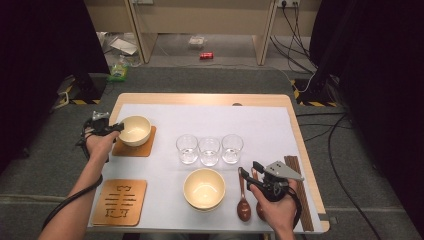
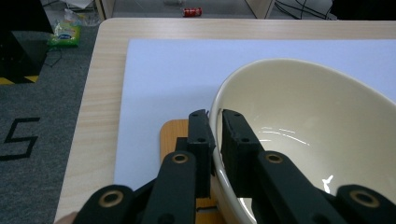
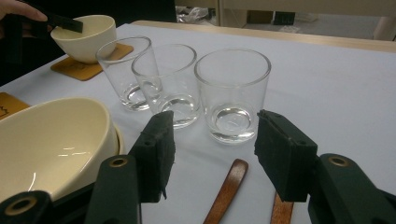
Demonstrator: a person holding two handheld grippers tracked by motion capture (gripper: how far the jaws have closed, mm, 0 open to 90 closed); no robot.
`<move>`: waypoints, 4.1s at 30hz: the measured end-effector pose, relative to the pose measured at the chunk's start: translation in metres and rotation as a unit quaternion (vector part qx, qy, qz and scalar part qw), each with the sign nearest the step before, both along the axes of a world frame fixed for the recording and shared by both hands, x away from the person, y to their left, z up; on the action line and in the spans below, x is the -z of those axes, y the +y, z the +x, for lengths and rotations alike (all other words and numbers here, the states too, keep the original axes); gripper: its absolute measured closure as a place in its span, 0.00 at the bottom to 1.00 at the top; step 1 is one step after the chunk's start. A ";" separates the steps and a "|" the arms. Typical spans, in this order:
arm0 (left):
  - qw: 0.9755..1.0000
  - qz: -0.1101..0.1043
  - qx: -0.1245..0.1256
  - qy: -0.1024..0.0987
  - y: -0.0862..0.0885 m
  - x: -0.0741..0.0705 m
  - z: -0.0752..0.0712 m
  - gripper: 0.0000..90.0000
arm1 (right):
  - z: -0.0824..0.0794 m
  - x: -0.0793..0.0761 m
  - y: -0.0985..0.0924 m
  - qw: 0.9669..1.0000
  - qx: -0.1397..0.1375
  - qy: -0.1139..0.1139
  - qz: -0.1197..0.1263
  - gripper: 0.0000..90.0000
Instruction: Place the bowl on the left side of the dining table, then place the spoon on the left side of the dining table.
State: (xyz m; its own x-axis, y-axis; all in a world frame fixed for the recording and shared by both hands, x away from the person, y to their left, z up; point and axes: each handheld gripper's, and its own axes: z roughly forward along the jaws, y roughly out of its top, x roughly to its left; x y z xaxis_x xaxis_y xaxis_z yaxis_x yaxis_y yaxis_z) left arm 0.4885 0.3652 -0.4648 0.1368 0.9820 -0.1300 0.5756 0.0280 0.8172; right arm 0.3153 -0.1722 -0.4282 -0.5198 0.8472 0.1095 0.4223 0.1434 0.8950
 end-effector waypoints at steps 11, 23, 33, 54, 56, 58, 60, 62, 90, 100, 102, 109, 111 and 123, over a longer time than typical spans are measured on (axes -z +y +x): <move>0.998 -0.003 0.003 -0.058 0.002 -0.012 -0.010 0.55 | 0.003 0.001 -0.002 1.000 0.009 0.011 -0.014 0.53; 0.992 0.000 0.006 -0.126 -0.003 -0.038 -0.061 0.42 | 0.021 0.004 -0.015 0.996 0.048 0.068 -0.037 0.62; 0.992 0.002 0.020 -0.128 -0.013 -0.035 -0.086 0.41 | 0.039 0.010 -0.026 0.988 0.078 0.126 -0.047 0.67; 0.992 -0.009 0.039 -0.123 -0.019 -0.035 -0.094 0.41 | 0.065 0.031 -0.028 0.958 0.079 0.268 -0.058 0.88; 0.992 -0.010 0.039 -0.123 -0.018 -0.036 -0.096 0.41 | 0.066 0.034 -0.027 0.956 0.077 0.277 -0.059 0.88; 0.992 -0.011 0.042 -0.123 -0.018 -0.037 -0.097 0.41 | 0.067 0.035 -0.026 0.956 0.076 0.278 -0.058 0.89; 0.991 -0.013 0.043 -0.124 -0.018 -0.038 -0.097 0.41 | 0.067 0.035 -0.026 0.955 0.076 0.280 -0.059 0.89; 0.991 -0.016 0.044 -0.126 -0.018 -0.040 -0.099 0.43 | 0.068 0.036 -0.025 0.952 0.078 0.292 -0.057 0.90; 0.990 -0.017 0.042 -0.131 -0.017 -0.041 -0.099 0.43 | 0.076 0.036 -0.018 0.930 0.116 0.346 -0.033 0.87; 0.990 -0.018 0.040 -0.133 -0.015 -0.042 -0.100 0.43 | 0.075 0.031 -0.005 0.931 0.112 0.339 -0.078 0.93; 0.990 -0.017 0.040 -0.134 -0.015 -0.042 -0.100 0.43 | 0.075 0.033 -0.003 0.930 0.112 0.338 -0.091 0.92; 0.990 -0.017 0.041 -0.133 -0.016 -0.041 -0.100 0.43 | 0.075 0.033 -0.004 0.930 0.112 0.338 -0.087 0.93; 0.990 -0.017 0.041 -0.134 -0.016 -0.042 -0.100 0.43 | 0.075 0.033 -0.004 0.930 0.112 0.338 -0.086 0.93; 0.989 -0.021 0.037 -0.140 -0.015 -0.044 -0.101 0.44 | 0.066 0.020 -0.011 0.946 0.117 0.294 -0.067 0.94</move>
